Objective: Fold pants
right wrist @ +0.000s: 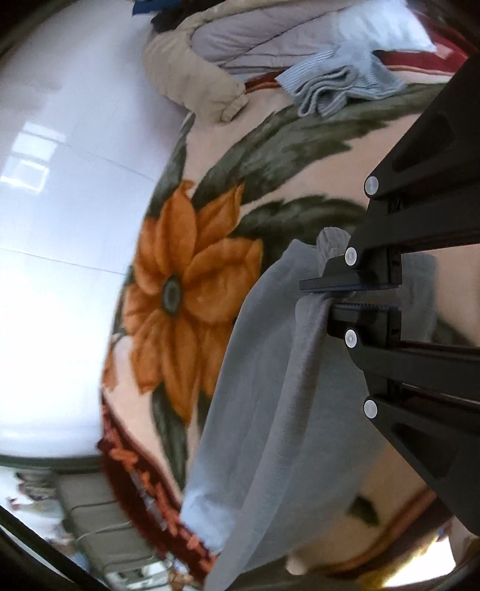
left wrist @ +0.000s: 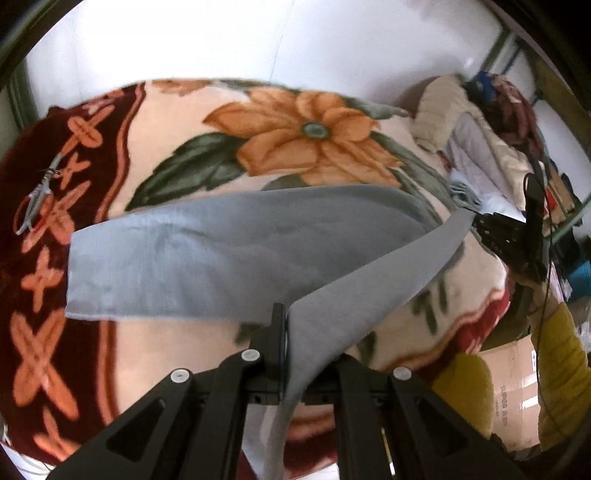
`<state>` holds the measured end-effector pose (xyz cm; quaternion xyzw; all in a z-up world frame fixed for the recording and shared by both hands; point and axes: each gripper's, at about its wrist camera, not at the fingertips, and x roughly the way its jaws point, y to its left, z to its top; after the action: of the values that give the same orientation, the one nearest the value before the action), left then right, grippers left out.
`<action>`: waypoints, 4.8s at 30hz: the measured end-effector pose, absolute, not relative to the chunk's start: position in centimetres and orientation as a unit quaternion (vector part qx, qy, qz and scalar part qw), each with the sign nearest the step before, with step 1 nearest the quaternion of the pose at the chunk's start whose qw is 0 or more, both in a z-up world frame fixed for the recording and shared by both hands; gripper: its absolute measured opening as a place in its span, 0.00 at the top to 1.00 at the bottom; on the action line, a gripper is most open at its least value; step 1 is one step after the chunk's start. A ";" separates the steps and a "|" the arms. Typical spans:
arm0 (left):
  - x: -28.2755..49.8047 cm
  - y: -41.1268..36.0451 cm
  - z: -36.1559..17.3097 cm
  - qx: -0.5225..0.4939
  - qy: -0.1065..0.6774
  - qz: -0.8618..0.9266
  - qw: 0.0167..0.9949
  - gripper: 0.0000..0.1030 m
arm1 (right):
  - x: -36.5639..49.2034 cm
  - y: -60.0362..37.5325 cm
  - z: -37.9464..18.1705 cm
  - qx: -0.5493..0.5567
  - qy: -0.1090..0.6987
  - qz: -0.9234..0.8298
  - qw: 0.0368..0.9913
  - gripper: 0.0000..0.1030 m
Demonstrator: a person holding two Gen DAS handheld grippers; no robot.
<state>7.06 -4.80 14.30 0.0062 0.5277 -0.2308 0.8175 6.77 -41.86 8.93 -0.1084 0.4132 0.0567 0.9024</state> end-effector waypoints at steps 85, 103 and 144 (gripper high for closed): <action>0.4 5.1 1.6 -0.018 0.577 -0.061 0.814 0.29 | -1.9 -21.9 8.0 -0.046 0.387 0.091 0.916 0.56; 0.7 4.8 2.0 -0.084 0.530 -0.063 0.842 0.95 | -0.4 -21.6 6.5 -0.001 0.391 0.126 0.912 0.56; 18.2 11.6 4.3 0.010 0.493 -0.020 0.870 0.98 | 12.6 -20.3 6.7 -0.082 0.479 0.216 0.847 0.56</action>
<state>18.23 11.57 4.25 0.0098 0.4931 -0.0197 0.8697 12.60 -20.35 6.66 -0.0823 0.4786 0.2164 0.8470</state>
